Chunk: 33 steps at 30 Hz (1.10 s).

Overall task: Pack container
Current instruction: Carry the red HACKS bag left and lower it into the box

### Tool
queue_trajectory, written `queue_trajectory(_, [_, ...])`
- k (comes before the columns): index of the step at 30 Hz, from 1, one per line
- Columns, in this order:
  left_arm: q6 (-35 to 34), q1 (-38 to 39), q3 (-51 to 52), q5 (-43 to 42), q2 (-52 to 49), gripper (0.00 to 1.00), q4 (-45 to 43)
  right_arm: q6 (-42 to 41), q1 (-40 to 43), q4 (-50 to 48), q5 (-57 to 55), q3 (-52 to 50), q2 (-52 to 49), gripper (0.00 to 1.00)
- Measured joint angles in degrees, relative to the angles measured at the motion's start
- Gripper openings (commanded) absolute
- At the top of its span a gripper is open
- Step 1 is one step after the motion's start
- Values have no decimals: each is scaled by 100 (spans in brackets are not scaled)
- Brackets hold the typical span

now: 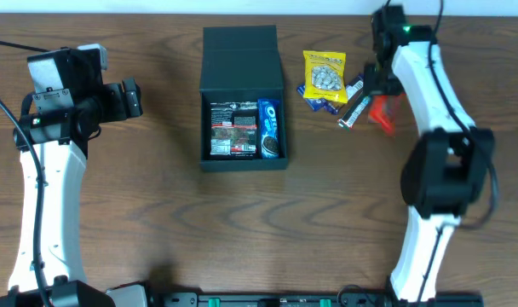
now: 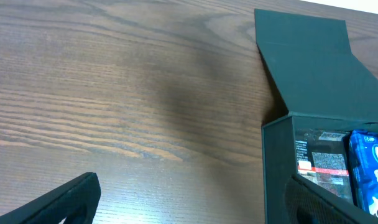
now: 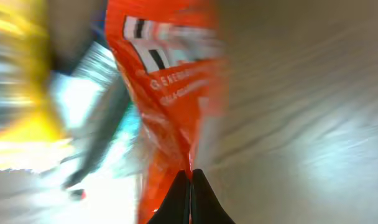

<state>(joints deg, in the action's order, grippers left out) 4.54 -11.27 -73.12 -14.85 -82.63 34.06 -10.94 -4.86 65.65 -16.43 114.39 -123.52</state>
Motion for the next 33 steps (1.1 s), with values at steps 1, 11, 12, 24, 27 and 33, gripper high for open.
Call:
queue_trajectory(1, [0, 0, 0, 2, 0, 96, -2, -28, -129, -13, -4, 11, 323, 2])
queue_trajectory(11, [0, 0, 0, 249, 0, 95, 0, -649, -1945, 35, 22, 205, 1351, 2])
queue_trajectory(12, [0, 0, 0, 354, 0, 95, 0, -793, -2282, -55, 85, 199, 1252, 1])
queue_trajectory(24, [-2, 0, 0, 675, 0, 96, -90, -1617, -3657, -361, 372, 186, 153, 2])
queue_trajectory(27, [0, 0, 0, 678, 0, 96, -90, -1738, -3707, -385, 400, 179, -118, 1])
queue_trajectory(33, [-2, 0, 0, 697, 0, 95, -90, -1818, -3707, -433, 352, 177, -282, 1])
